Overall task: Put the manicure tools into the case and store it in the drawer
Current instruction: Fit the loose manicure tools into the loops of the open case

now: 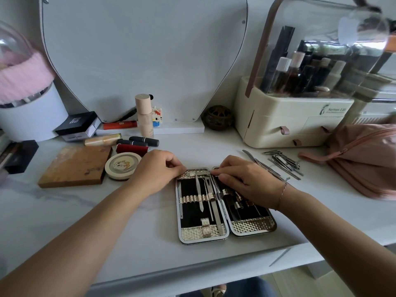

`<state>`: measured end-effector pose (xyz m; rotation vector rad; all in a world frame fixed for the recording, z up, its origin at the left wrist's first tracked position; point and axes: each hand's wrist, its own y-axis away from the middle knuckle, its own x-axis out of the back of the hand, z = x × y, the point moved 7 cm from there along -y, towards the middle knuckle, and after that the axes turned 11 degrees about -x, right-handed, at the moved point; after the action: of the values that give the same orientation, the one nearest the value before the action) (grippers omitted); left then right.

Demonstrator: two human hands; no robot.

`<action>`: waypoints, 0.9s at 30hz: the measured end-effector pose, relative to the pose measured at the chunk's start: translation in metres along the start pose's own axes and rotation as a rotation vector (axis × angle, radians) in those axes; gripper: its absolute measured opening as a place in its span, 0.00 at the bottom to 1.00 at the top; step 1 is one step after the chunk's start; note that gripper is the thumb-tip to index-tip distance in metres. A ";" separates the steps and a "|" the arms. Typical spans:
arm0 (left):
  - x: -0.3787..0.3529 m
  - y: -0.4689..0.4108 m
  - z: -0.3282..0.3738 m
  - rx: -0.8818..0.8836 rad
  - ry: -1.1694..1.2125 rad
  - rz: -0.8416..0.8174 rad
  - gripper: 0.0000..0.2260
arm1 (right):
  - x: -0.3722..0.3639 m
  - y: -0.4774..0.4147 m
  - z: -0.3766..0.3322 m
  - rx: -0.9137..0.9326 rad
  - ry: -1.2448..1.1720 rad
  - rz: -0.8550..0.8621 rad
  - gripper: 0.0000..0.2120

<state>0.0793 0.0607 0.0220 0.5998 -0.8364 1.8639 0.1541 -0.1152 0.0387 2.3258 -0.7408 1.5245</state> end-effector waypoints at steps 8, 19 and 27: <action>0.000 0.001 0.001 -0.002 0.007 0.012 0.03 | -0.007 0.000 -0.010 0.090 0.086 0.021 0.24; 0.002 -0.001 -0.002 -0.014 0.023 -0.030 0.04 | 0.000 -0.003 -0.005 0.032 -0.088 0.065 0.20; 0.002 -0.002 -0.004 -0.030 -0.005 -0.019 0.02 | 0.073 0.040 0.081 -0.260 -0.156 0.333 0.03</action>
<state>0.0799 0.0653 0.0214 0.5919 -0.8581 1.8298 0.2182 -0.2074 0.0690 2.2214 -1.3371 1.2779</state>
